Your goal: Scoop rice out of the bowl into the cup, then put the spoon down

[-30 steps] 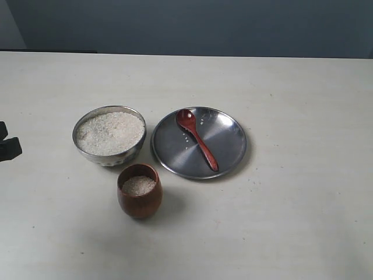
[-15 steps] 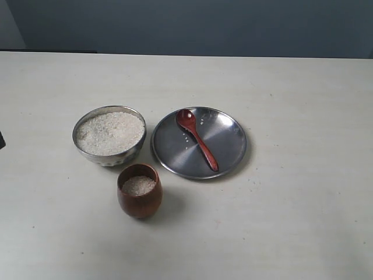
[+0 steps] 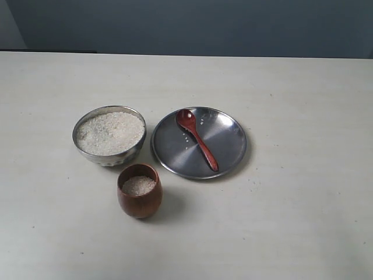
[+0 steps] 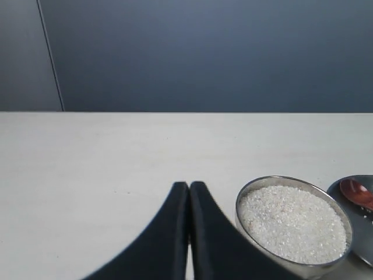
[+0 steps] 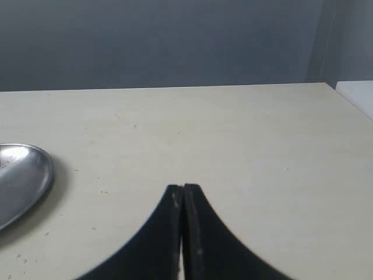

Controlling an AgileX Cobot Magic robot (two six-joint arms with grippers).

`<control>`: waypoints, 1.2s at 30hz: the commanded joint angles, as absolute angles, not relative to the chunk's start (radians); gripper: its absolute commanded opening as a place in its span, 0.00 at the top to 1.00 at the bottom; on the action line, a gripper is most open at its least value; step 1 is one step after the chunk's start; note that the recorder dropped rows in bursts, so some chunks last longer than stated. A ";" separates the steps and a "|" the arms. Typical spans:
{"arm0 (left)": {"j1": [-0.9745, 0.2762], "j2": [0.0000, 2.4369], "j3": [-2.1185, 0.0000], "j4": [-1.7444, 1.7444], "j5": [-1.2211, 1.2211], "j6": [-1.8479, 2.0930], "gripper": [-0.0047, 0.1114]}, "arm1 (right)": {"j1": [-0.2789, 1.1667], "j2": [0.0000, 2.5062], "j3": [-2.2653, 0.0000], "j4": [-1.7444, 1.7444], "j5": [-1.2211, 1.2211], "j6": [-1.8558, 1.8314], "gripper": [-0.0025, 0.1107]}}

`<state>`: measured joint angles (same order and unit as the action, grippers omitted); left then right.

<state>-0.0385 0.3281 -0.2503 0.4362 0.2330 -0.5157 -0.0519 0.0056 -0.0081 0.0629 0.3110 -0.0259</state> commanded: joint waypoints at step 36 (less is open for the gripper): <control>-0.041 0.033 -0.051 0.454 0.134 -0.515 0.96 | -0.057 0.000 0.000 0.057 0.304 -0.026 0.98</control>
